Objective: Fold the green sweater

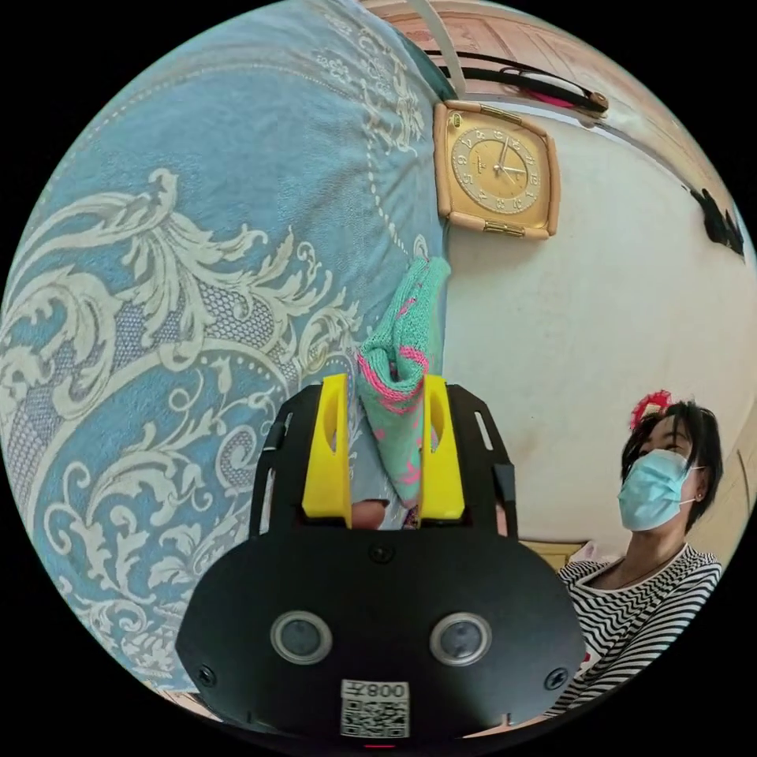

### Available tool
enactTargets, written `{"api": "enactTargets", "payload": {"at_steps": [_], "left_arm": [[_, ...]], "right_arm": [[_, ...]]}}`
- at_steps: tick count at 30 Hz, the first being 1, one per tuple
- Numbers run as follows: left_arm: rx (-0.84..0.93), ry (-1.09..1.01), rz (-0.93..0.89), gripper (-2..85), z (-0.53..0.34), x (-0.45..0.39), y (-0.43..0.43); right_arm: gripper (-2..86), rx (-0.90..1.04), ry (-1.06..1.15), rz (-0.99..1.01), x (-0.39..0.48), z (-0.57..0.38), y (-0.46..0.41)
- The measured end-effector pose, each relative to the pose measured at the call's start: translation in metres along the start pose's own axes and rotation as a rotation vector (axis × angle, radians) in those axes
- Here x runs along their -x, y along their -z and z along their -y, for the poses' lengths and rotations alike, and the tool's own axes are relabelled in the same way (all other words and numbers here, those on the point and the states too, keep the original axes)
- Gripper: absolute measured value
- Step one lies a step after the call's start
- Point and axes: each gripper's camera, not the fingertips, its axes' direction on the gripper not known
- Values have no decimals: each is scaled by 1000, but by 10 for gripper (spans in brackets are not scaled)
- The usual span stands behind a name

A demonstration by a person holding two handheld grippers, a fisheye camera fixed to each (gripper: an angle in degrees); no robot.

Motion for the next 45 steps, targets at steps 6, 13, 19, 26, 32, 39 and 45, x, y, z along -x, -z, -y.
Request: {"api": "enactTargets", "payload": {"at_steps": [6, 13, 19, 26, 32, 39, 45], "left_arm": [[-46, 33, -160, 81, 12, 14, 3], [-36, -49, -197, 45, 10, -2, 24], [-1, -129, -190, 33, 8, -20, 29], [50, -211, -176, 32, -3, -34, 29], [86, -258, -175, 36, -16, -43, 18], [92, -274, -175, 38, -40, -46, 5], [121, -313, -172, 36, -60, -56, -16]], "right_arm": [[0, 9, 20, -48, 15, 15, 4], [0, 3, 17, -83, 27, 27, 11], [0, 7, -78, 16, 16, 38, 28], [0, -105, -138, -59, 7, 60, 55], [0, -28, -179, 0, -31, 114, 29], [1, -105, -139, -32, -26, 101, 64], [6, -72, -203, 50, -50, 91, 38]]}}
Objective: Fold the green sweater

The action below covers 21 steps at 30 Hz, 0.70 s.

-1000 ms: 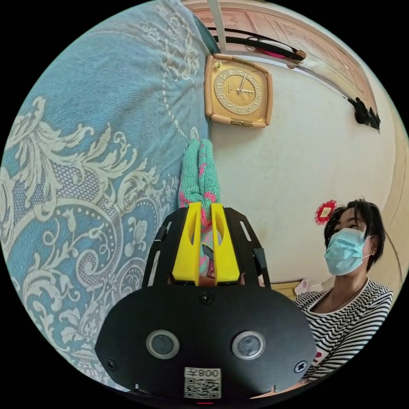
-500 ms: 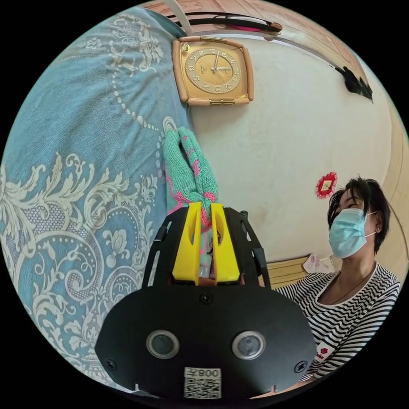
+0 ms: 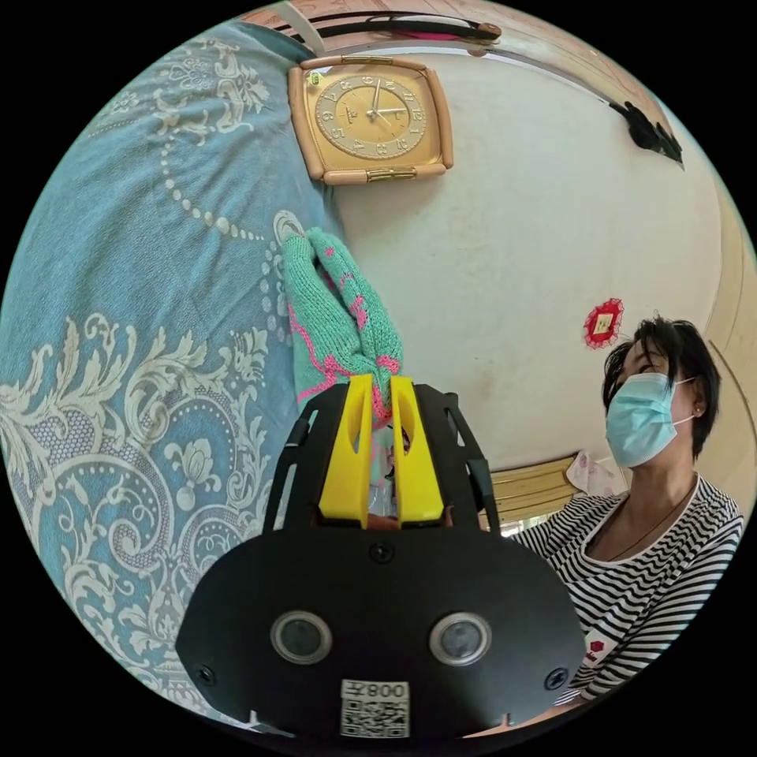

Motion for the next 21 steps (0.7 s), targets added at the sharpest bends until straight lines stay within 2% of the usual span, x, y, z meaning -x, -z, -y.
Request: {"api": "enactTargets", "payload": {"at_steps": [3, 5, 8, 13, 21], "left_arm": [[57, -71, 39, 35, -5, -15, -20], [98, -122, 65, 34, -9, -25, -35], [161, -201, 113, 34, -17, -42, -63], [247, -309, 186, 31, -34, -62, -110], [342, -426, 276, 30, -70, -77, -180]], "right_arm": [[16, -55, 7, 78, -11, 0, 23], [41, -120, 48, 245, -14, 0, 43], [75, -115, 103, 443, -12, 16, 51], [114, -41, 201, 496, 2, 54, 43], [137, 109, 161, 525, -16, 83, 5]]}}
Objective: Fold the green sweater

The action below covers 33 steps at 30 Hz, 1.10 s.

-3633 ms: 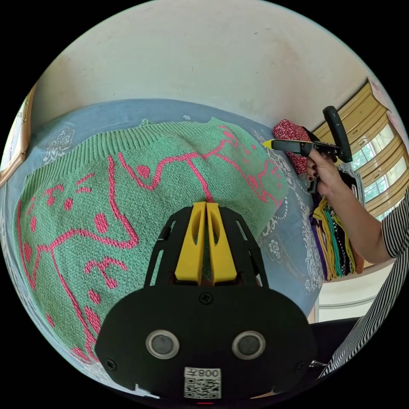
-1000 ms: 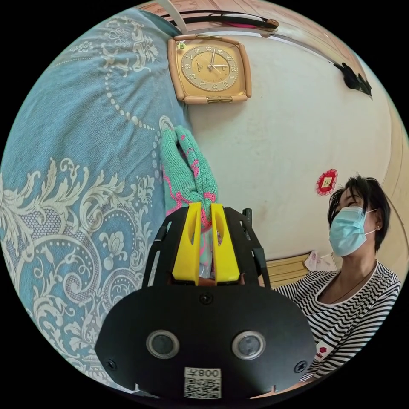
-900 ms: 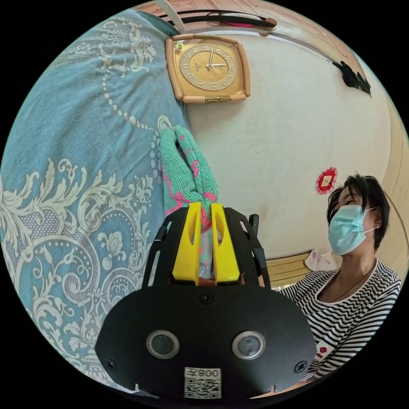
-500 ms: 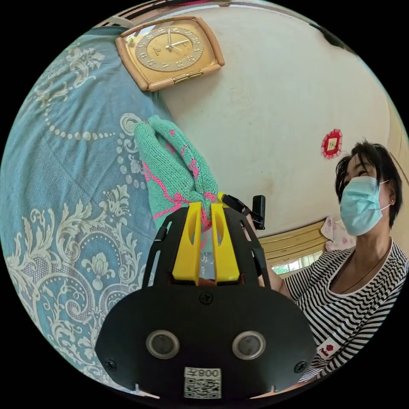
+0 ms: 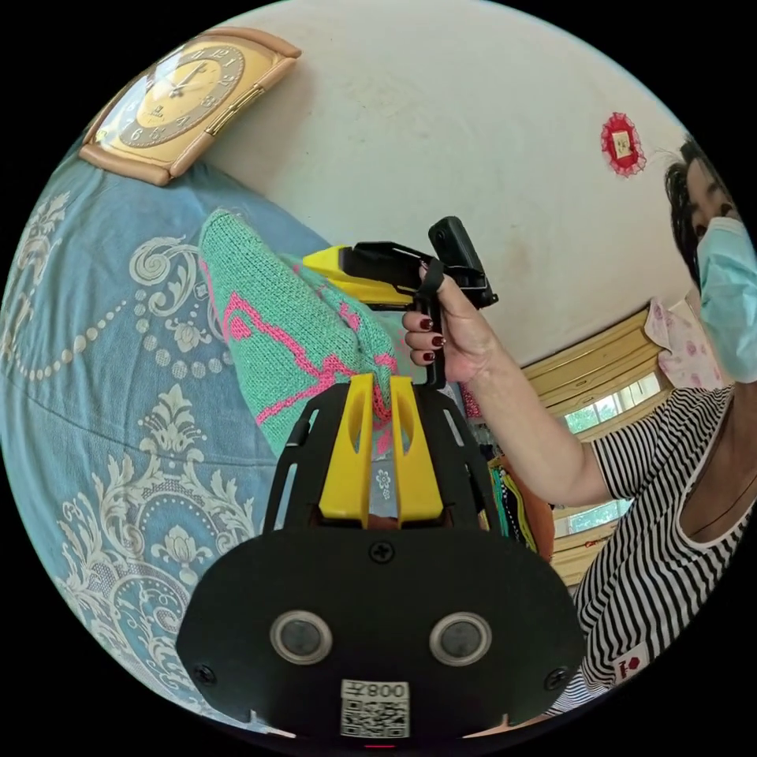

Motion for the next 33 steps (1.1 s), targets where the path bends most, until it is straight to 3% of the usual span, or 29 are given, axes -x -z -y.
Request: {"api": "enactTargets", "payload": {"at_steps": [6, 13, 24, 33], "left_arm": [[70, -111, 81, 28, 3, -32, -42], [102, -186, 116, 27, 9, -59, -78], [169, -390, -141, 25, 34, -135, -178], [408, -419, -233, 26, 26, -163, -333]], "right_arm": [[142, 27, 15, 12, -9, 3, -3], [76, 43, 78, -144, -7, -4, 3], [64, -231, 88, -134, -46, -99, 134], [58, -275, -181, -291, -160, -208, 188]]}}
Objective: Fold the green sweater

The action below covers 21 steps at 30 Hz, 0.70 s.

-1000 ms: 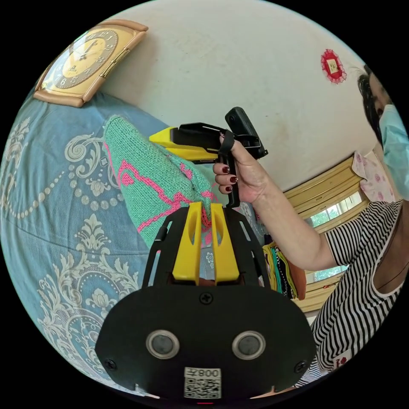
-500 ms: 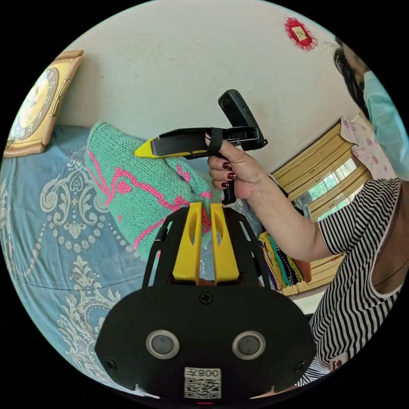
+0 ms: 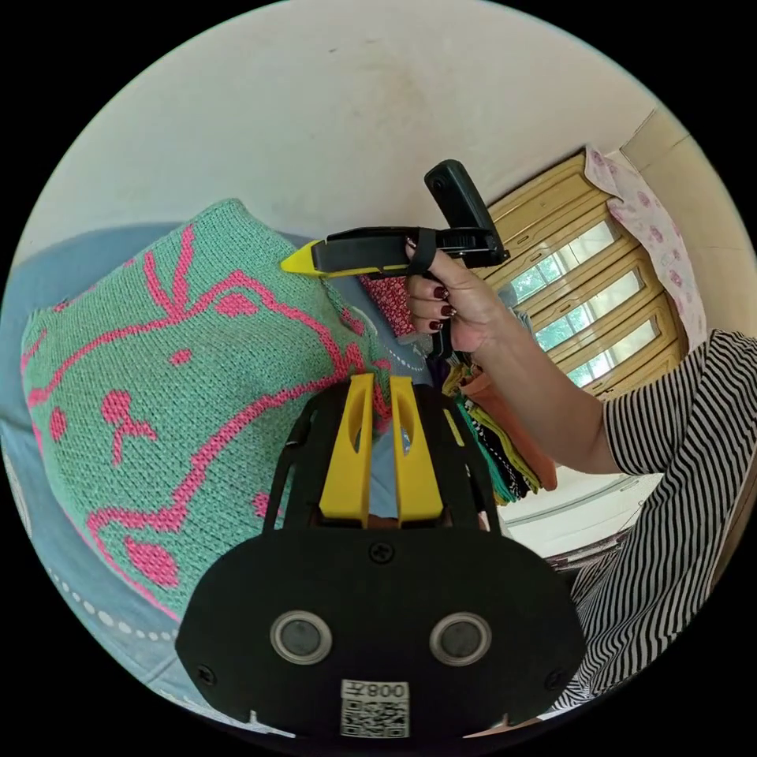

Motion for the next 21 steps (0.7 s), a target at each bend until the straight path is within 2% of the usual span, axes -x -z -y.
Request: {"api": "enactTargets", "payload": {"at_steps": [6, 12, 18, 21], "left_arm": [[47, 52, -24, 29, 15, 13, -54], [140, 112, 78, 44, 22, 26, -95], [11, 41, -5, 57, 24, 6, -81], [-50, 0, 102, 29, 20, -6, -61]], "right_arm": [[56, -16, -88, 20, -58, -31, -7], [56, 40, -136, -8, -100, -44, -41], [58, -17, -209, 156, -140, -64, -60], [61, -11, -202, 173, -145, -67, -68]]}}
